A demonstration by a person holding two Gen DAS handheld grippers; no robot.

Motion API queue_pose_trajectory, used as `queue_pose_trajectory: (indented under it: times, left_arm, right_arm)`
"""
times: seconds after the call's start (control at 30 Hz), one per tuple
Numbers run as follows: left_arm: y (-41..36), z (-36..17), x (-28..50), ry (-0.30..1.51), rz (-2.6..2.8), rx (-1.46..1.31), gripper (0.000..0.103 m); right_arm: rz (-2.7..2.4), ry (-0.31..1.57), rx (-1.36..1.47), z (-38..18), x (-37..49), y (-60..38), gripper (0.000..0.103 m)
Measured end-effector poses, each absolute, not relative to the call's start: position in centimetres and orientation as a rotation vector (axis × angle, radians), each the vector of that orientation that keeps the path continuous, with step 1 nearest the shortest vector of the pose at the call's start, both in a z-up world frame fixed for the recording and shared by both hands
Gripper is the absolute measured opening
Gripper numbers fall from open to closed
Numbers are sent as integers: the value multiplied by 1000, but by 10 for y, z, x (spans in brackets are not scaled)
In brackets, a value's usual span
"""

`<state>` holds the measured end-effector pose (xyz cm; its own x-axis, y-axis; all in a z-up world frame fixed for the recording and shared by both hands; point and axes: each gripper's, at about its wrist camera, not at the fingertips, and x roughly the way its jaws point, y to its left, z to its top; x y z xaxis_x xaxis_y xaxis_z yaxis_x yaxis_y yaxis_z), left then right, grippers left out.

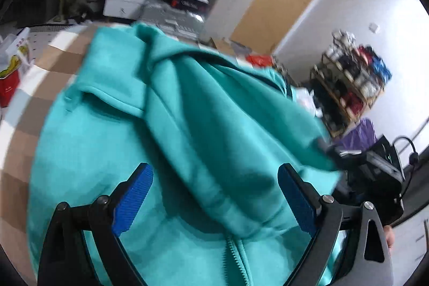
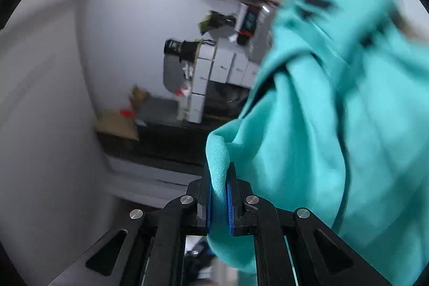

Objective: Fold large clothes

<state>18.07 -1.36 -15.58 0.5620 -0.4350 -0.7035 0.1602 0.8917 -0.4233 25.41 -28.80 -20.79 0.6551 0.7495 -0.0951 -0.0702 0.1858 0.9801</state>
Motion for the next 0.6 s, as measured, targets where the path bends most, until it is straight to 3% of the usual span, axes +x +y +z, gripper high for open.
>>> queue_pose_trajectory:
  times: [0.2, 0.27, 0.3, 0.33, 0.6]
  left_arm:
    - [-26, -195, 194, 1102, -226, -261, 92]
    - [-22, -198, 194, 1099, -205, -274, 92]
    - [-24, -196, 192, 1099, -191, -242, 92]
    - [-26, -196, 192, 1102, -181, -214, 92]
    - [-25, -193, 178, 1057, -102, 17, 94]
  right_arm:
    - [369, 1015, 782, -223, 281, -257, 9]
    - [326, 1016, 551, -203, 286, -243, 9]
    - [306, 1017, 477, -194, 286, -237, 21]
    - [274, 1015, 357, -179, 288, -229, 25]
    - [293, 816, 102, -105, 289, -200, 27]
